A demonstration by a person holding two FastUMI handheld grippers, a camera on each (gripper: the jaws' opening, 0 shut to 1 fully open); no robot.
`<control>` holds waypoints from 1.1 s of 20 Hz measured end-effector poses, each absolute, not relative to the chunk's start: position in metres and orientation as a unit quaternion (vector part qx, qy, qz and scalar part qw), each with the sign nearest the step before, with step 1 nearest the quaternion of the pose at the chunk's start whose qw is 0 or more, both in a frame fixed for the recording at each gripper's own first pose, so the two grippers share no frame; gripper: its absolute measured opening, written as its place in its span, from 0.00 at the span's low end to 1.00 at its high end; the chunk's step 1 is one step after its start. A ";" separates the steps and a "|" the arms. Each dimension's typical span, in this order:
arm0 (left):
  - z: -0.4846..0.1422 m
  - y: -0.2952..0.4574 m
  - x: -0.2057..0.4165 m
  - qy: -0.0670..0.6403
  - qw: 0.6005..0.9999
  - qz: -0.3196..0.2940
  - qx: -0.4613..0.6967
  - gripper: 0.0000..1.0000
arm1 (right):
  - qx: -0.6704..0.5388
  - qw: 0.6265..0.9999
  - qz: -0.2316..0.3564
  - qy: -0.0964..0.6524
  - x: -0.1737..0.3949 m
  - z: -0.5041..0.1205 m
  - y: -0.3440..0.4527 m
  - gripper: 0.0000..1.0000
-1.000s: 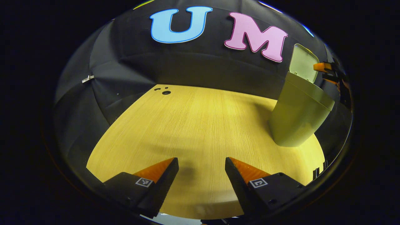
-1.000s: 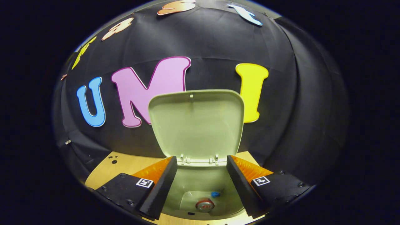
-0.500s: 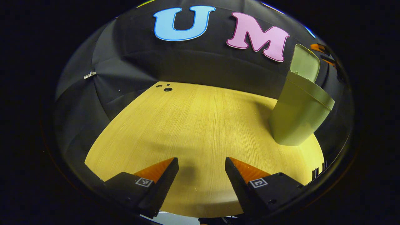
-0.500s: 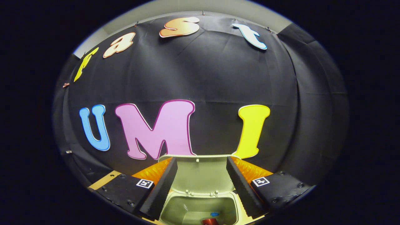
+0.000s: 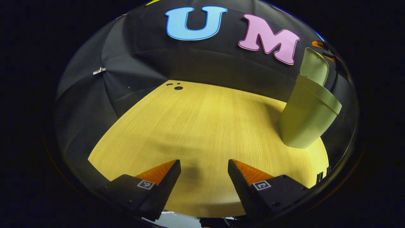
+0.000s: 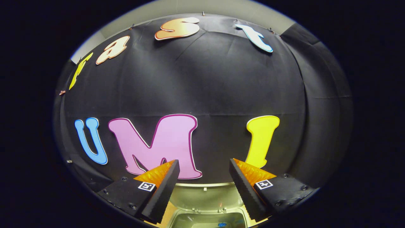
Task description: Press the lid of the desktop garbage bin to open it, pick up the crumpled paper on the desktop and throw it into the bin, then pick up the pop can on the desktop and drop it into the bin, and finally close the garbage bin lid.
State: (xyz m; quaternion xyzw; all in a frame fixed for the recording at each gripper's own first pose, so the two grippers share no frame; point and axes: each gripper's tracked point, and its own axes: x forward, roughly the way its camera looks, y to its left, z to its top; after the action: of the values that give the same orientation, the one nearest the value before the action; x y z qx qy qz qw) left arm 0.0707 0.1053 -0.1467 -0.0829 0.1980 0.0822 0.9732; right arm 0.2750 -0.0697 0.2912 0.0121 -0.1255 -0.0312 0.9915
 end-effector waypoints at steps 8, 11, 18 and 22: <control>-0.144 0.120 0.063 0.189 0.972 0.106 -0.096 0.96 | 0.004 0.997 -0.025 -0.074 0.300 0.261 -0.061 0.98; -0.143 0.120 0.063 0.187 0.972 0.105 -0.097 0.96 | -0.018 0.997 -0.022 -0.068 0.294 0.256 -0.058 0.98; -0.149 0.110 0.066 0.193 0.974 0.082 -0.082 0.96 | -0.011 0.998 -0.020 -0.060 0.261 0.239 -0.056 0.99; -0.151 0.102 0.067 0.197 0.976 0.064 -0.074 0.96 | -0.007 0.999 -0.020 -0.050 0.237 0.220 -0.055 0.98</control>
State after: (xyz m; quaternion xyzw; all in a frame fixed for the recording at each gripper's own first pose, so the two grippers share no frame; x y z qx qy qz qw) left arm 0.0669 0.1017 -0.1512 -0.0737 0.1969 0.0643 0.9755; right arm 0.2365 -0.0548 0.2198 -0.0072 -0.0496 -0.0199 0.9985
